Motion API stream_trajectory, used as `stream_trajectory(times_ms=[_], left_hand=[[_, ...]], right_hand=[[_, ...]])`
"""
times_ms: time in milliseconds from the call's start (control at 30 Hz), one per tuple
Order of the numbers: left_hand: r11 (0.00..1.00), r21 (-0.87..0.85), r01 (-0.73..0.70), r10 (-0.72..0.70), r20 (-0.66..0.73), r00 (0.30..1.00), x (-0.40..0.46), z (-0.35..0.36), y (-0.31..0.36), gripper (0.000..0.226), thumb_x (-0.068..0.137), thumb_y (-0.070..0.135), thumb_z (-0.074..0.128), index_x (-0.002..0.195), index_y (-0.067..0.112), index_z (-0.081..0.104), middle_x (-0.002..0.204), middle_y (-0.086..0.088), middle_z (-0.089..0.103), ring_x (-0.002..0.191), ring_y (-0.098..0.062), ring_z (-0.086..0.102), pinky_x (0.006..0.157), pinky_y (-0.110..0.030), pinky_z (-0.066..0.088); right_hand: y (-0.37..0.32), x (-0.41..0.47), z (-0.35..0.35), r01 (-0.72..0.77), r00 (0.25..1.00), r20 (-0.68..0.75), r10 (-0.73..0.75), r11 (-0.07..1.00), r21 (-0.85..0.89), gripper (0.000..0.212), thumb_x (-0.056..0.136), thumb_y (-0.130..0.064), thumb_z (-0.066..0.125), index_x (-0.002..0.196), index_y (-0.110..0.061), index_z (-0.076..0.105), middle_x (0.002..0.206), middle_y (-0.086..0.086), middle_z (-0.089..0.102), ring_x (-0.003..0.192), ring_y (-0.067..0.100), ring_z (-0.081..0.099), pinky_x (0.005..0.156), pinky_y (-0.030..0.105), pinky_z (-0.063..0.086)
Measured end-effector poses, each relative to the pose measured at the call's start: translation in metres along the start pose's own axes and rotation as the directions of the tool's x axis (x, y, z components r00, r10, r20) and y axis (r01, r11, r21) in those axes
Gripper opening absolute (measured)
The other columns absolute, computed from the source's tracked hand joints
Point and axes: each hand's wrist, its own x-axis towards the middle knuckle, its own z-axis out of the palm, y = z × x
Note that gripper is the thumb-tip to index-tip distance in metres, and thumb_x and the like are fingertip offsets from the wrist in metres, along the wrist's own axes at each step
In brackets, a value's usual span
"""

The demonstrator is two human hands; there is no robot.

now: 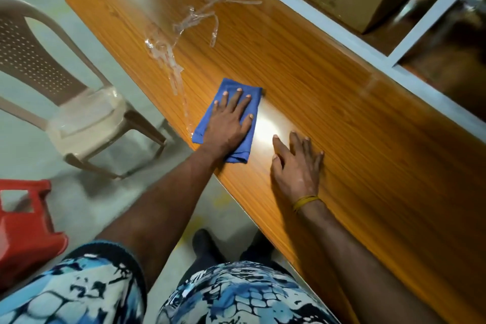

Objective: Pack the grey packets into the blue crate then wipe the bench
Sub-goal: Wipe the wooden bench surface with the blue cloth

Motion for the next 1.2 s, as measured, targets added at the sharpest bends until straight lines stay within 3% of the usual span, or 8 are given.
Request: stream_trajectory(times_ms=[233,500,600,700,800,1033,1200], left_hand=[[0.931,0.045,0.361,-0.355,-0.113,0.928,-0.013,-0.013,-0.040,0.062,0.103,0.048,0.027,0.158,0.021,0.017,0.166,-0.006,0.006,0.152,-0.032,0.003,0.123,-0.050,0.006],[0.859,0.005,0.512,-0.509,-0.100,0.855,-0.055,-0.020,-0.031,0.062,0.106,0.044,0.028,0.158,0.014,0.014,0.165,-0.015,0.003,0.152,-0.037,0.000,0.121,-0.052,0.007],[0.904,0.033,0.427,-0.423,-0.087,0.902,-0.073,-0.017,-0.032,0.062,0.106,0.042,0.030,0.157,0.009,0.017,0.164,-0.019,0.006,0.152,-0.037,0.002,0.122,-0.051,0.008],[0.969,0.090,0.230,-0.224,-0.071,0.972,-0.087,-0.013,-0.041,0.063,0.105,0.041,0.032,0.157,0.008,0.017,0.164,-0.020,0.009,0.152,-0.036,0.006,0.122,-0.050,0.007],[0.988,0.146,0.057,-0.059,0.012,0.998,-0.088,-0.014,-0.051,0.063,0.105,0.041,0.024,0.158,0.009,0.011,0.164,-0.019,0.002,0.152,-0.034,0.000,0.122,-0.048,0.002],[0.982,0.094,-0.166,0.152,0.136,0.979,-0.054,-0.026,-0.060,0.064,0.104,0.043,0.026,0.159,0.018,0.007,0.166,-0.009,-0.005,0.152,-0.029,-0.007,0.122,-0.045,-0.002],[0.931,0.050,-0.361,0.345,0.201,0.917,-0.019,-0.024,-0.063,0.062,0.105,0.045,0.026,0.159,0.022,0.007,0.166,-0.004,-0.006,0.152,-0.023,-0.009,0.124,-0.046,0.002]], right_hand=[[-0.022,0.002,-0.003,-0.057,0.998,0.011,0.057,0.998,0.004,0.053,0.099,-0.035,0.042,0.150,-0.038,0.029,0.163,0.006,0.015,0.150,0.037,0.008,0.119,0.055,0.010],[-0.055,-0.005,0.004,-0.143,0.990,0.012,0.142,0.988,0.060,0.053,0.101,-0.032,0.039,0.153,-0.034,0.027,0.163,0.006,0.014,0.150,0.036,0.007,0.121,0.048,0.010],[-0.069,-0.010,0.008,-0.176,0.984,0.008,0.176,0.982,0.075,0.053,0.102,-0.032,0.038,0.153,-0.035,0.026,0.163,0.005,0.014,0.150,0.035,0.007,0.121,0.047,0.010],[-0.081,-0.015,0.012,-0.189,0.982,-0.009,0.190,0.979,0.083,0.052,0.102,-0.032,0.039,0.153,-0.035,0.027,0.163,0.005,0.014,0.150,0.035,0.007,0.121,0.046,0.009],[-0.089,-0.022,0.013,-0.194,0.979,-0.034,0.199,0.975,0.109,0.052,0.101,-0.032,0.039,0.152,-0.035,0.029,0.163,0.004,0.014,0.151,0.033,0.007,0.121,0.045,0.009],[-0.095,-0.020,0.015,-0.221,0.972,-0.049,0.230,0.965,0.144,0.051,0.101,-0.036,0.035,0.151,-0.039,0.027,0.164,0.001,0.012,0.151,0.029,0.005,0.121,0.042,0.003],[-0.090,0.002,0.014,-0.217,0.974,-0.035,0.224,0.965,0.144,0.054,0.101,-0.037,0.035,0.154,-0.034,0.022,0.165,0.000,0.009,0.152,0.028,0.005,0.121,0.040,-0.001]])
